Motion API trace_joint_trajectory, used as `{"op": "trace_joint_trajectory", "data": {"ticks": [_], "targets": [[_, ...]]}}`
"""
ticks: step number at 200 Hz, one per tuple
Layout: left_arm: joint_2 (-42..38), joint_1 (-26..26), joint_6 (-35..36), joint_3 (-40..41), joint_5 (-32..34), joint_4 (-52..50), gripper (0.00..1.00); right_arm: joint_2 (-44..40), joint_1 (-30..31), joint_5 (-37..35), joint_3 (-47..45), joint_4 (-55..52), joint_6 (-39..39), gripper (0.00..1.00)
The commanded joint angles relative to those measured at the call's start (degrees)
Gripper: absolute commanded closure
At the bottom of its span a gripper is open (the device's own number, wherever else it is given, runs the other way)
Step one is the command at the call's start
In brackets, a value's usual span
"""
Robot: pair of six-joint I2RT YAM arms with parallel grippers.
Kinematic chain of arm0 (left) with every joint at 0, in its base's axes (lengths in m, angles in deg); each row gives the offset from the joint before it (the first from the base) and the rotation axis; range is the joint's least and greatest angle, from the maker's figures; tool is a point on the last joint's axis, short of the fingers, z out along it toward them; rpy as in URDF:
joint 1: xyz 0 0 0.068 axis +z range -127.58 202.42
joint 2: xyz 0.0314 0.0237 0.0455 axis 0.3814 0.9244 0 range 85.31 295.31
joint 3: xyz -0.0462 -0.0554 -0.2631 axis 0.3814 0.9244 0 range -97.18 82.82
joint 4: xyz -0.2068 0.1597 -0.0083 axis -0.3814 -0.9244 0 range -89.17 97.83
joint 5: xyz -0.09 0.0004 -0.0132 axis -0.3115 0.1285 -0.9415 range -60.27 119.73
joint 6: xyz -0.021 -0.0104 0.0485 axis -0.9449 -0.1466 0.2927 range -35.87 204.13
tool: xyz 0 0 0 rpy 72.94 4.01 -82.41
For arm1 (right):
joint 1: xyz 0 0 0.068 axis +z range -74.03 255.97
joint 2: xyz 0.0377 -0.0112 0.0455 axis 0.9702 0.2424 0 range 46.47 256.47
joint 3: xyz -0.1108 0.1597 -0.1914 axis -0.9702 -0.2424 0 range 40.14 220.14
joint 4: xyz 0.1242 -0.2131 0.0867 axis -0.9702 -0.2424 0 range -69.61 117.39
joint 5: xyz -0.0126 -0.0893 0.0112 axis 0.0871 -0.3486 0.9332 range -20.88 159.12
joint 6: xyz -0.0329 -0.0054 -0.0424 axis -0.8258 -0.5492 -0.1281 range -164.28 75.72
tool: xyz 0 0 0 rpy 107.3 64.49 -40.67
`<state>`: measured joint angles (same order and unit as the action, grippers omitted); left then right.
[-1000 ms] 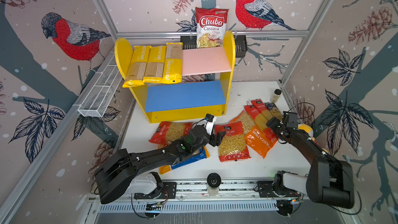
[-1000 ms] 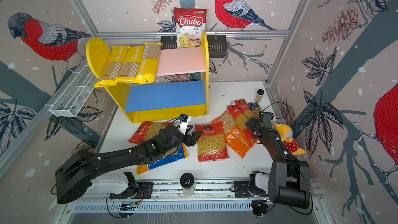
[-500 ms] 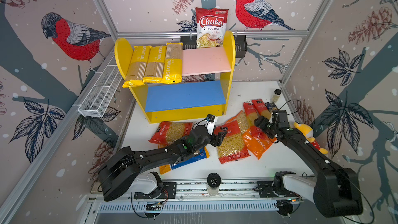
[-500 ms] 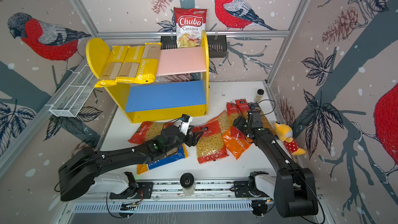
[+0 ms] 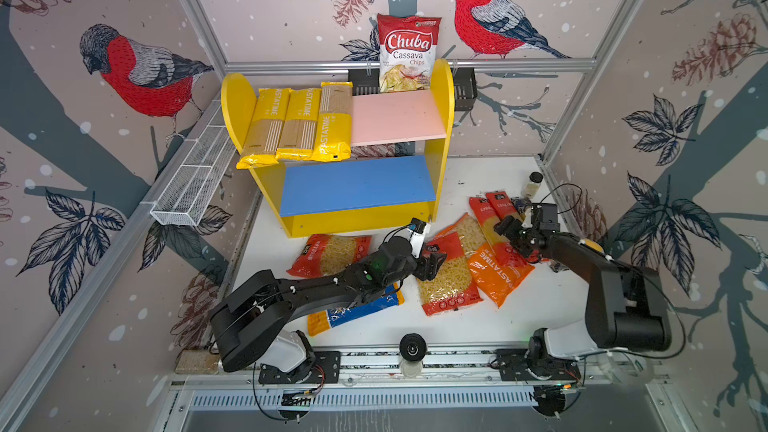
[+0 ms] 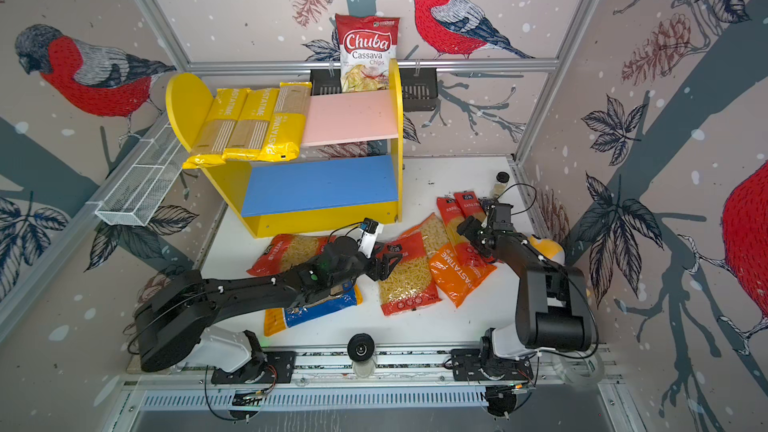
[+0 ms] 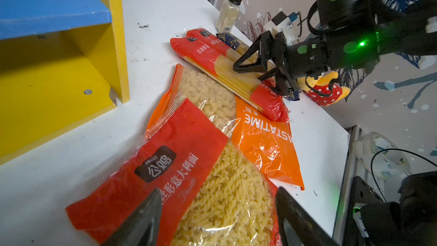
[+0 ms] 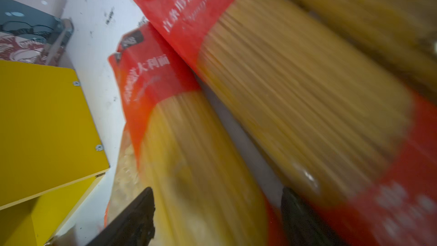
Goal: Arrange pasta packages on shelves
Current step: Pick up the pasta bag.
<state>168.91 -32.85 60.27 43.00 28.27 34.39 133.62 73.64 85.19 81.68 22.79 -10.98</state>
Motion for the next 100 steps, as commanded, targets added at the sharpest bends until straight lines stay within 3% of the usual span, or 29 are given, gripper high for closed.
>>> {"op": "trace_joint_trajectory", "data": {"ticks": [1, 24, 59, 100], "targets": [[0.33, 0.07, -1.46, -0.11, -1.68, 3.01, 0.25, 2.94, 0.30, 3.70, -0.43, 2.68, -1.19, 0.18], [0.43, 0.08, -1.56, -0.03, -1.72, 3.05, 0.25, 3.29, 2.39, 4.21, -1.21, 3.14, -1.72, 0.25], [0.37, 0.07, -1.19, -0.70, -1.29, 2.50, 0.25, 0.00, 3.21, 2.77, -0.70, 2.45, -1.33, 0.45], [0.52, 0.07, -1.36, -1.23, -0.83, 2.24, 0.25, -3.08, 4.89, 2.11, -0.39, 2.38, 0.46, 0.63]]}}
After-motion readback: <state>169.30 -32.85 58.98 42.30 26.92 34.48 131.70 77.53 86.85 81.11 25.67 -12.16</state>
